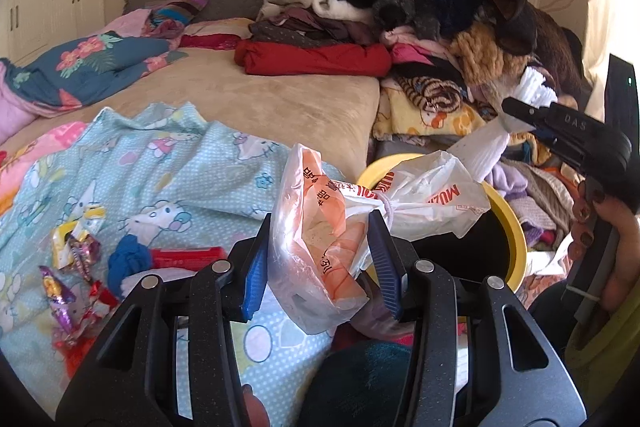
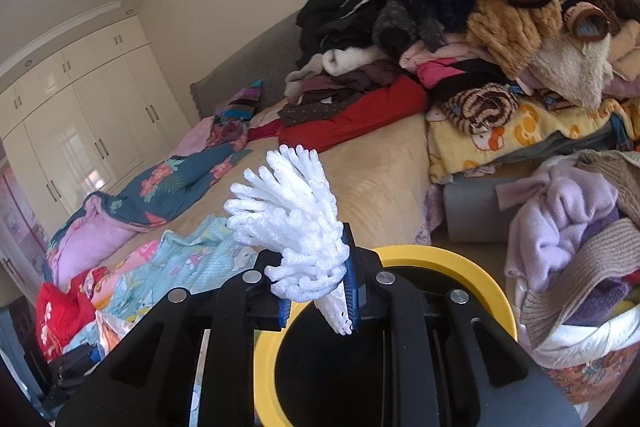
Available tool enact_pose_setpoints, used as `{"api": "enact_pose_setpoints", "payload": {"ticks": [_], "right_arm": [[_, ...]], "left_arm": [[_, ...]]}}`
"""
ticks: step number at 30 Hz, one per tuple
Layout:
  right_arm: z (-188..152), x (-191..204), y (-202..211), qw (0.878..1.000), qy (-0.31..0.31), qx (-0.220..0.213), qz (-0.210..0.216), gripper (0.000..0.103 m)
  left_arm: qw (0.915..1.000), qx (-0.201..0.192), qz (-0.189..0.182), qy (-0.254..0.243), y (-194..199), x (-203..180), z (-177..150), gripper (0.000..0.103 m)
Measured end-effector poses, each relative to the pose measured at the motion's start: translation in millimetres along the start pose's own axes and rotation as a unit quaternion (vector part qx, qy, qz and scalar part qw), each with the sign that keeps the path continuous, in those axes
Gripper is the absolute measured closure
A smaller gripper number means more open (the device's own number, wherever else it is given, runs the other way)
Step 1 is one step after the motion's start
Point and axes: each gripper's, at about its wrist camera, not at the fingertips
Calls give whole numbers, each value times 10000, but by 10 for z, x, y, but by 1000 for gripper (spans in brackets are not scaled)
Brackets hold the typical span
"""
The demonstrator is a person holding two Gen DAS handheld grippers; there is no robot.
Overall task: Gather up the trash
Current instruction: 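Carry the white bag with the left tool while the right tool carries the foam net to the yellow bin, then open the left tool to drop the bag while the right tool drops the foam net into the bin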
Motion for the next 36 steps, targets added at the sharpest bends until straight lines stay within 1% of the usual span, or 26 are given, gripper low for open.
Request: {"api": "enact_pose_setpoints", "payload": {"ticks": [5, 14, 17, 20, 26, 28, 29, 31, 32, 33, 35, 36], "right_arm": [[-42, -159, -75, 9995, 5, 53, -314, 83], [-111, -462, -257, 9972, -368, 287, -578, 83], [-126, -535, -313, 9964, -519, 370, -562, 83], [-145, -583, -375, 9953, -615, 500, -552, 82], [-148, -605, -448, 9946, -692, 607, -486, 81], [-152, -600, -479, 9943, -692, 670, -452, 77], [-157, -595, -497, 9941, -689, 711, -439, 75], [-155, -591, -514, 9939, -684, 748, -436, 68], [-156, -589, -514, 9938, -697, 747, -438, 60], [-152, -592, -510, 9938, -722, 731, -434, 52], [-145, -596, -494, 9937, -802, 685, -371, 47], [-143, -598, -488, 9937, -815, 674, -362, 45]], "left_arm": [[9995, 161, -12, -259, -211, -193, -14, 65], [9959, 556, -83, -711, -577, -513, -77, 65], [9934, 698, -146, -896, -692, -625, -91, 65], [9920, 758, -203, -991, -759, -716, -113, 64], [9908, 824, -341, -1022, -892, -802, -125, 64], [9910, 822, -425, -972, -923, -807, -131, 63], [9912, 807, -467, -943, -927, -805, -134, 62], [9920, 760, -510, -870, -921, -793, -147, 54], [9925, 758, -539, -791, -916, -775, -148, 47], [9933, 754, -627, -608, -900, -730, -146, 36], [9948, 672, -654, -393, -863, -673, -142, 21], [9956, 593, -640, -329, -823, -638, -139, 21]]}}
Point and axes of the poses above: each gripper's, at about its wrist camera, not at the fingertips, and y roughly against the way its jaws point, x to its left, z to its top
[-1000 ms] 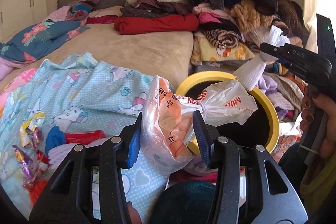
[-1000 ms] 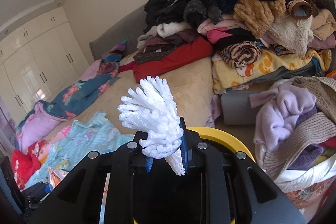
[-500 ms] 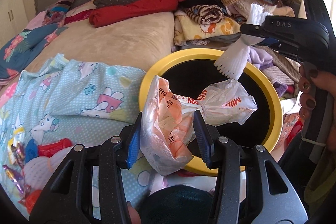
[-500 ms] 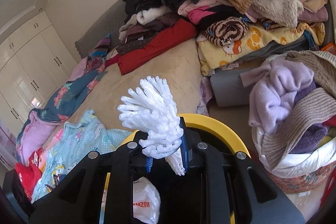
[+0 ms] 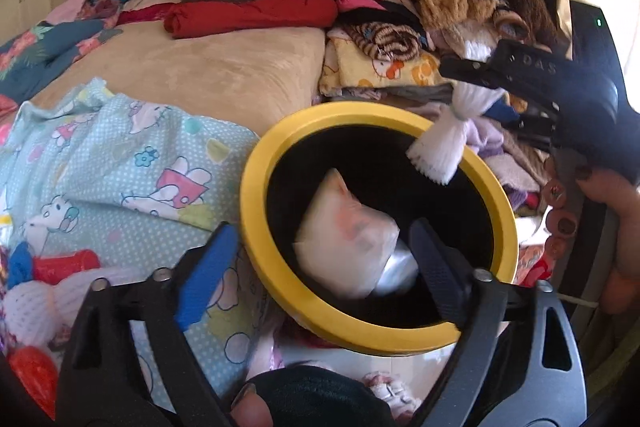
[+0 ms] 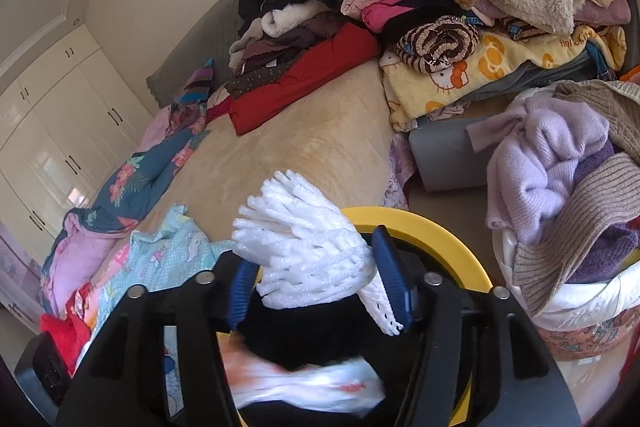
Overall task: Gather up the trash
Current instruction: 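Open the left tool to drop the bag while the right tool drops the foam net into the bin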
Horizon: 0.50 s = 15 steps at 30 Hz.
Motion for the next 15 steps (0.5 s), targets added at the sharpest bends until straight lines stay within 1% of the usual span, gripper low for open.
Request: {"api": "enact_pose_setpoints", "payload": {"ticks": [1, 2, 3, 5, 8, 12, 15], "right_arm": [[-1, 6, 4, 10000, 3, -1, 0, 43], [1, 8, 5, 10000, 18, 4, 3, 40], [-1, 21, 11, 10000, 39, 4, 2, 38], [-6, 56, 30, 10000, 80, -10, 29, 35], [-23, 149, 70, 9998, 121, -58, 168, 32], [-75, 388, 113, 9977, 597, -151, 273, 27], [-117, 548, 136, 9955, 844, -223, 380, 25]], "left_arm": [[10000, -59, 0, 30, 32, 24, 0, 20], [9998, -151, 18, 105, 82, 61, -5, 12], [9996, -210, 20, 184, 116, 89, -6, 11], [9990, -286, -26, 346, 185, 154, -1, 11], [9976, -458, 26, 527, 323, 245, 16, 11], [9945, -748, 192, 703, 504, 405, 34, 11], [9923, -861, 332, 824, 584, 529, 56, 11]]}}
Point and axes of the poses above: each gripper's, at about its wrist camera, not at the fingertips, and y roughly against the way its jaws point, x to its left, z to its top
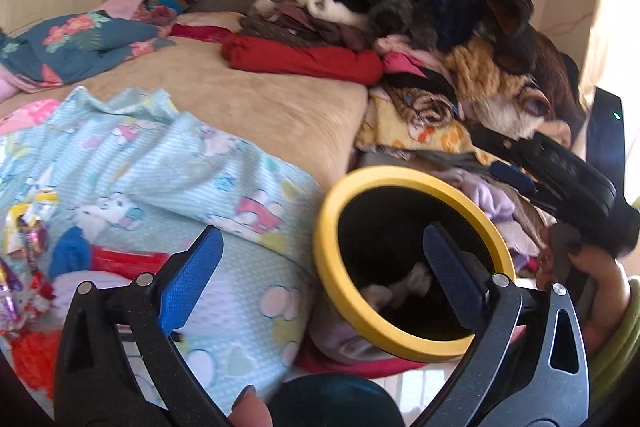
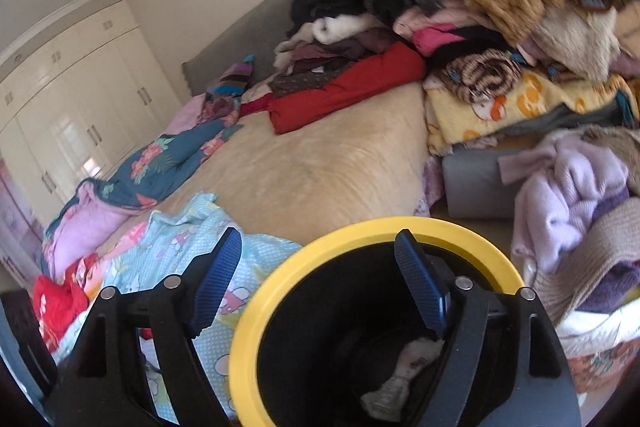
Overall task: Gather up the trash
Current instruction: 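Open the left tool to drop the bag while the right tool drops the foam net into the bin, then grasp the yellow snack wrapper with the left tool while the right tool grasps the pink-banded foam net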
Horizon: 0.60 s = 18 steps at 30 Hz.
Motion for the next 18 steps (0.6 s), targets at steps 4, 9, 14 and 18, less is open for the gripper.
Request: {"api": "enact_pose_setpoints", "payload": {"ticks": [4, 9, 14, 18], "right_arm": [[-21, 199, 40, 9993, 277, -112, 215, 22], [-52, 449, 87, 9966, 658, -236, 433, 19], [-126, 657, 56, 9946, 804, -141, 638, 18], [-215, 875, 29, 9915, 1037, -66, 784, 18]], "left_arm": [[9995, -180, 170, 199, 129, 199, 31, 11], [9979, -320, 367, 420, 250, 423, 60, 11], [9955, -480, 455, 684, 406, 644, 101, 11], [9934, -611, 574, 783, 518, 767, 134, 11]]}}
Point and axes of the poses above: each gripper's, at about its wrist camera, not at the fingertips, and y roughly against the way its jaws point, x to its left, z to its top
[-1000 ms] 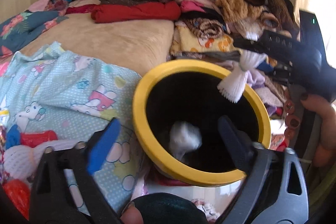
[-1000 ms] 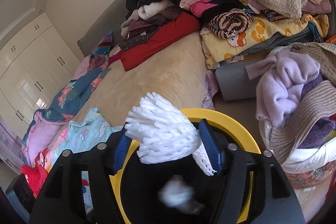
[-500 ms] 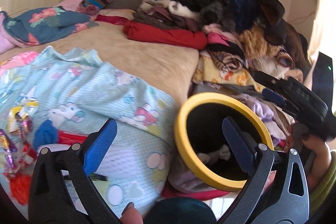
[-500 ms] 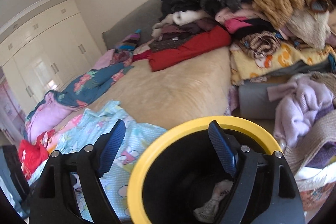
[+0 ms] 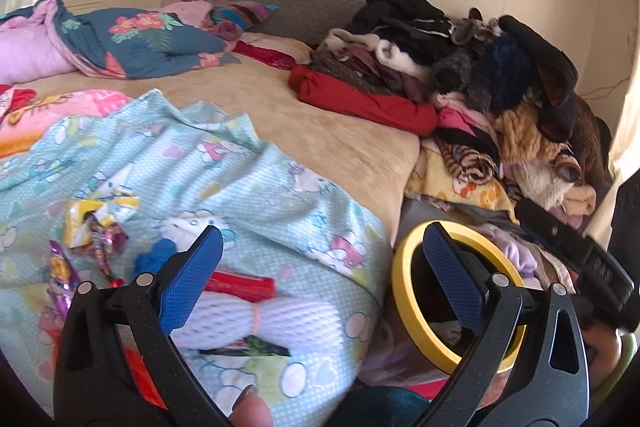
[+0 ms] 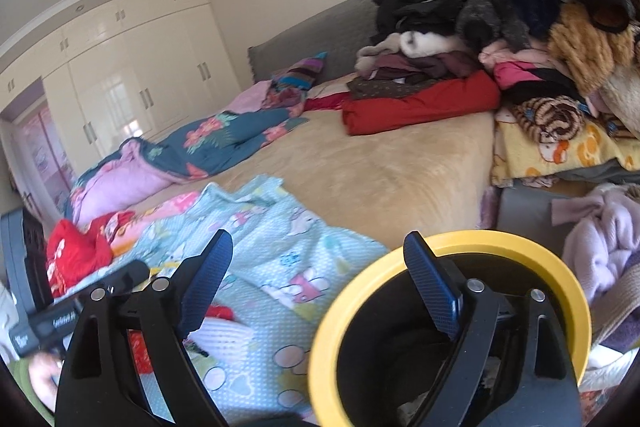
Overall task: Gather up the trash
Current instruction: 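Grasp the yellow snack wrapper with the left tool while the right tool grasps the pink-banded foam net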
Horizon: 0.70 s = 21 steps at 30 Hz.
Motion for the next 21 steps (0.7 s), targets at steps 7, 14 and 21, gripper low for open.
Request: {"api": "enact_pose_setpoints", "payload": {"ticks": [7, 14, 21], "right_arm": [[-82, 356, -53, 9987, 391, 80, 307, 18], [-182, 744, -136, 9939, 913, 230, 568, 18], [-332, 1057, -223, 9871, 1290, 454, 831, 18]], "left_arm": [[9997, -147, 155, 135, 83, 190, 87, 11], [9989, -236, 281, 284, 156, 378, 174, 11], [9978, -327, 466, 341, 231, 600, 233, 11]]}}
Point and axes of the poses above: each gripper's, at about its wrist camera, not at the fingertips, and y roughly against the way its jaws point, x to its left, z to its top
